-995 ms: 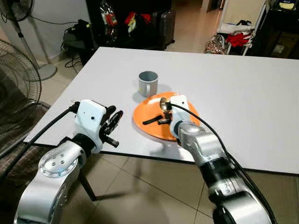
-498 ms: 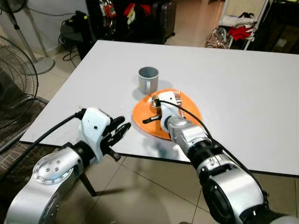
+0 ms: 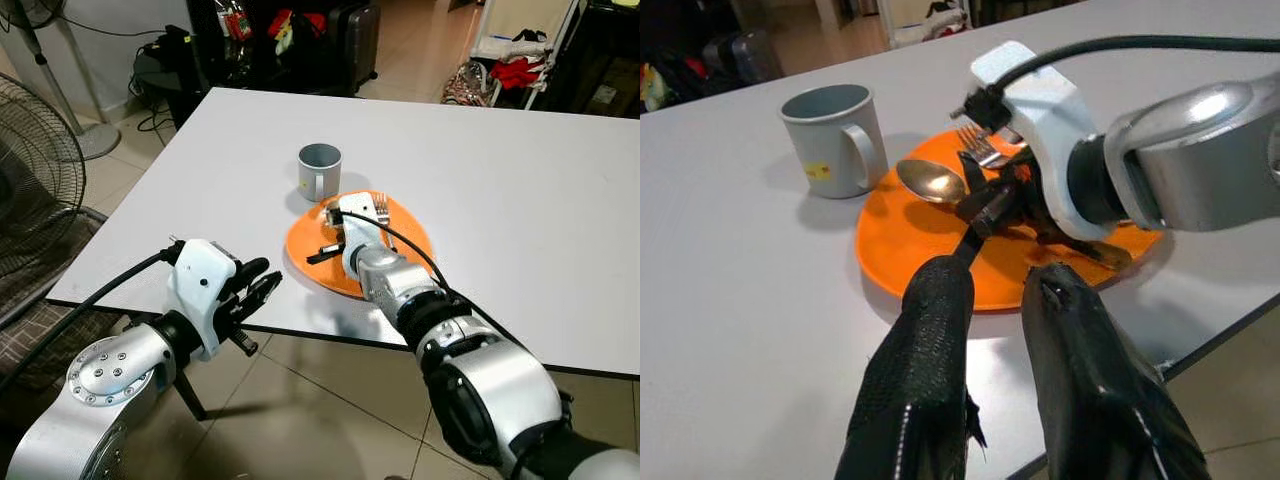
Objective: Setting the table
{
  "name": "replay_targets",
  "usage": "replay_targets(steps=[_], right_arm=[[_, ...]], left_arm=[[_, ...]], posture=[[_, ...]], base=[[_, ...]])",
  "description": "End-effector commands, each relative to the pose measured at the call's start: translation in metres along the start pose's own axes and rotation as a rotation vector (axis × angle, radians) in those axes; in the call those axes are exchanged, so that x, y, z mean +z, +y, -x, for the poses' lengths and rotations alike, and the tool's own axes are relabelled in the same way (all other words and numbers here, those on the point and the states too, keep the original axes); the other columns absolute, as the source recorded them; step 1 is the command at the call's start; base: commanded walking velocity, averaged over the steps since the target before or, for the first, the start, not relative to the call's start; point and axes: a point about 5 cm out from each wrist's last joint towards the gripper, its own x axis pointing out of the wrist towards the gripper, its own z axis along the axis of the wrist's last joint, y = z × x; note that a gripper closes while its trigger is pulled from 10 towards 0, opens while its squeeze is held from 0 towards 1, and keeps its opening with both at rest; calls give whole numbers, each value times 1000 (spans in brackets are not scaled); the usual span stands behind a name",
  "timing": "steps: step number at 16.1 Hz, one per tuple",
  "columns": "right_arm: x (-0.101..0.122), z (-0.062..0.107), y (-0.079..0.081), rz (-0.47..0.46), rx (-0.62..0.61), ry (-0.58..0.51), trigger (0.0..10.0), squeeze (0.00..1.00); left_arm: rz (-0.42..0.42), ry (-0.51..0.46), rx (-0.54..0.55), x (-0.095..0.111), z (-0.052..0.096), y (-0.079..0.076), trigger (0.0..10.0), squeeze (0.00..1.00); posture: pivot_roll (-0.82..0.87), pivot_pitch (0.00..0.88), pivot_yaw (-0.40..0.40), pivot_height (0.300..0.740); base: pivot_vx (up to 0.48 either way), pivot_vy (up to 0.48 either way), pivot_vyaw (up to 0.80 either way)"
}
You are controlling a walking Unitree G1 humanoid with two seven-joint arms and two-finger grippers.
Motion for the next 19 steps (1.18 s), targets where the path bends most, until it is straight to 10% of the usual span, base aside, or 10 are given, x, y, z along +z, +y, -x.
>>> replay_targets(steps=[1, 8, 9, 10, 13, 14, 19], right_arm=[[10, 0, -1, -6, -6, -30, 10000, 0], [17, 0, -5, -29, -6, -41, 10000, 0], [16, 0, -5, -39, -4, -39, 10000, 86], [14, 0, -2, -54, 10, -33, 10000, 608], [11, 0, -1, -65, 8, -23, 10000, 745], [10, 0, -1, -78, 4, -23, 10000, 1000], [21, 1, -7, -138, -1, -78, 10000, 1000]], left_arm=[[-4, 1, -15, 2, 3, -2, 10000, 0], [1, 19, -18, 1, 9, -4, 10000, 0], [1, 19, -18, 2, 9, -4, 10000, 0], [1, 22, -20, 2, 10, -5, 10000, 0], [-4, 23, -21, 3, 9, -3, 10000, 0], [-5, 21, -22, 3, 9, -3, 10000, 0], [9, -21, 6, 8, 6, -1, 10000, 0]], posture=[[25, 64, 5, 740], [45, 94, 3, 740], [45, 94, 3, 740], [48, 95, 7, 740], [47, 93, 9, 740], [47, 93, 7, 740], [23, 72, 9, 740]], base=[[0, 0, 0], [0, 0, 0], [0, 0, 0], [0, 0, 0], [0, 0, 0], [0, 0, 0], [0, 0, 0]])
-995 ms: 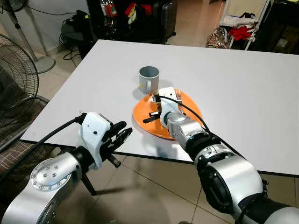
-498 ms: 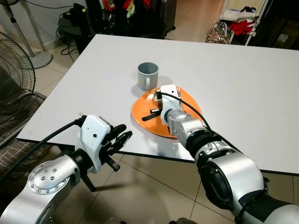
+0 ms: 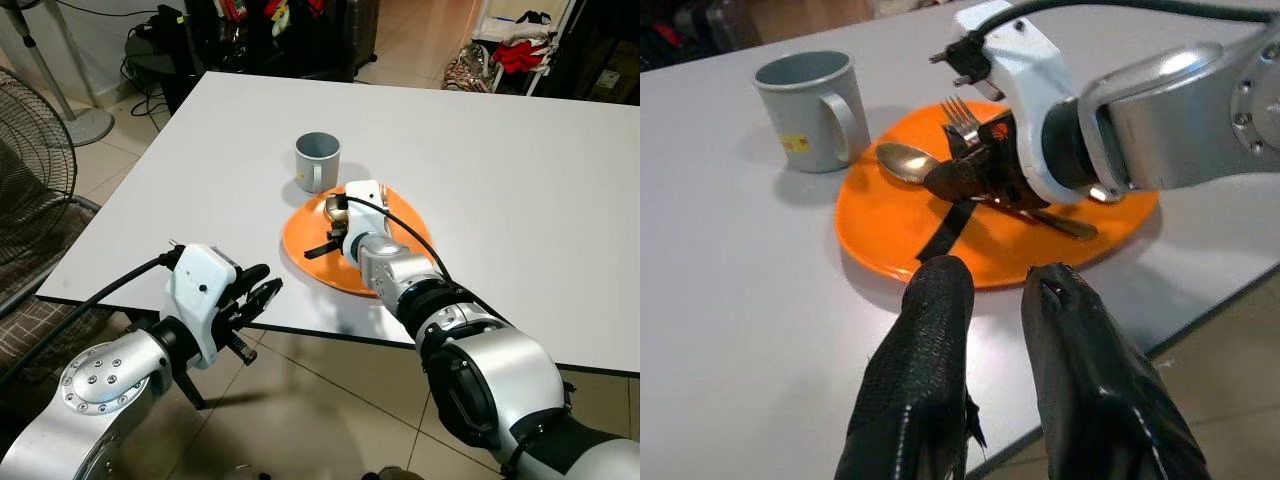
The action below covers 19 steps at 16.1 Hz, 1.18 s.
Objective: Setting the table
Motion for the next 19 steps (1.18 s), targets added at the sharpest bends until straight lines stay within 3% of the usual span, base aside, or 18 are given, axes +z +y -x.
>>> replay_targets(steps=[1, 4, 5, 7, 9, 12, 15, 17, 19], right_arm=[[12, 1, -4, -19, 2, -59, 10000, 1000], [19, 13, -12, -20, 11, -132, 10000, 1000], [24, 48, -21, -52, 34, -268, 10000, 1000], [27, 66, -24, -47, 48, -353, 10000, 1000], [12, 122, -32, 87, 112, -523, 10000, 1000], [-4, 153, -46, 183, 91, -529, 10000, 1000], [-11, 166, -54, 171, 83, -546, 10000, 1000], [-19, 163, -58, 49, 112, -492, 10000, 1000], [-22, 162, -53, -15, 200, -466, 10000, 1000]], left_arm=[[14, -49, 28, 8, 0, 4, 10000, 0], [55, -102, 69, 14, -2, 6, 10000, 0], [75, -134, 120, 17, -5, 7, 10000, 0], [61, -144, 142, 18, -6, 7, 10000, 0], [55, -143, 334, 14, -10, 10, 10000, 0], [50, -118, 391, 11, -9, 10, 10000, 0], [29, -108, 440, 10, -8, 15, 10000, 0], [27, -122, 463, 12, -8, 18, 10000, 0], [44, -120, 472, 11, -8, 18, 10000, 0]], posture=[[11, 60, 15, 740], [-14, 37, 31, 740], [-32, 25, 41, 740], [-34, 22, 42, 740], [-50, 10, 54, 740], [-61, 2, 74, 740], [-60, 0, 82, 740], [-52, 0, 81, 740], [-49, 0, 82, 740]], base=[[0, 0, 0], [0, 0, 0], [0, 0, 0], [0, 0, 0], [0, 0, 0], [0, 0, 727], [0, 0, 800], [0, 0, 800], [0, 0, 800]])
